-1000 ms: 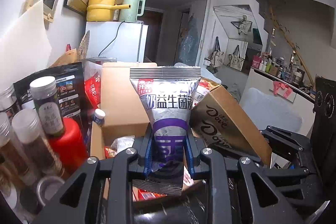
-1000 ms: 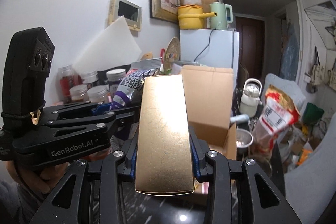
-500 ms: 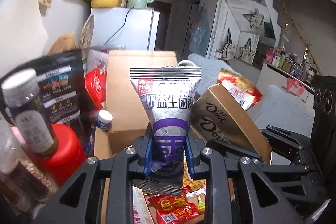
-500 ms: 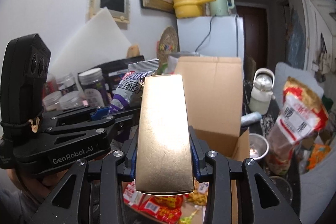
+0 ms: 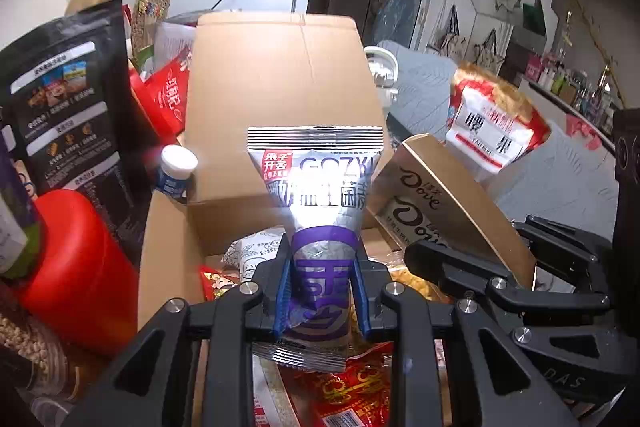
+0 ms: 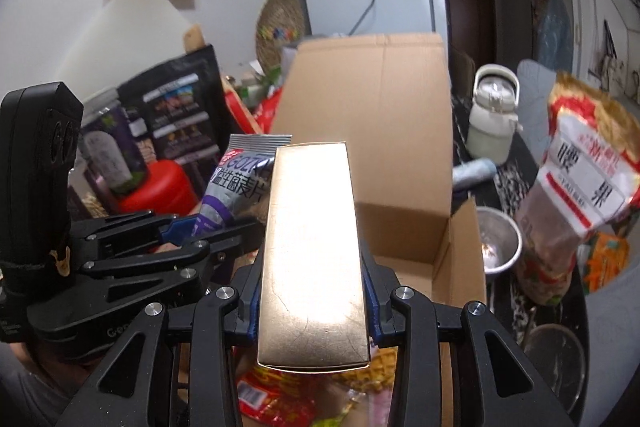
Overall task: Organize snacks
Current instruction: 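Lift and carry the silver pouch and gold box over the box with both tools, then lower the pouch and gold box into the box and open both tools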
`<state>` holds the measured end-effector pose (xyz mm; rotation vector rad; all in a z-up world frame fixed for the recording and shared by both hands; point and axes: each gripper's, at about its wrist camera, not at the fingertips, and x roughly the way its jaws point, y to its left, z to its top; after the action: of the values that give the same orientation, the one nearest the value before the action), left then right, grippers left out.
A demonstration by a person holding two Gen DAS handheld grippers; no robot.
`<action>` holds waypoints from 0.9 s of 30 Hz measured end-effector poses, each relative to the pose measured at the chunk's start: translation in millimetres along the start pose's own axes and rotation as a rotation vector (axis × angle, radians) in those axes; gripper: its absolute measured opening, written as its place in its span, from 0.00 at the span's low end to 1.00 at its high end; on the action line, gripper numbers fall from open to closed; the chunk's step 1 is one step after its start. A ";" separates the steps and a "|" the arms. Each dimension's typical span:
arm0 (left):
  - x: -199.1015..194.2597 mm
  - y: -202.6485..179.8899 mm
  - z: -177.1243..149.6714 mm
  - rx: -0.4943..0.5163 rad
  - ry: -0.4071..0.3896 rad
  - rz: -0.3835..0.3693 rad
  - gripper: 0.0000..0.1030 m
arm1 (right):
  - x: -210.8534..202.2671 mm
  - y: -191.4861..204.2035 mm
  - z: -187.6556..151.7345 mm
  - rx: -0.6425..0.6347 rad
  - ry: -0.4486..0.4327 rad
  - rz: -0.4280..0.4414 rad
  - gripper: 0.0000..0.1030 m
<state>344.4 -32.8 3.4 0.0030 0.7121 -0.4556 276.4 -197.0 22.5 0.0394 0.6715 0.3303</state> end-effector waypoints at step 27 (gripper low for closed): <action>75.9 18.8 -15.2 0.007 0.295 0.172 0.26 | 62.9 -16.0 -27.2 0.000 0.179 -0.102 0.37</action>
<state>392.8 -44.0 -58.9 0.1397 0.9916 -0.2950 310.3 -194.3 -39.1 -0.0250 0.8478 0.2377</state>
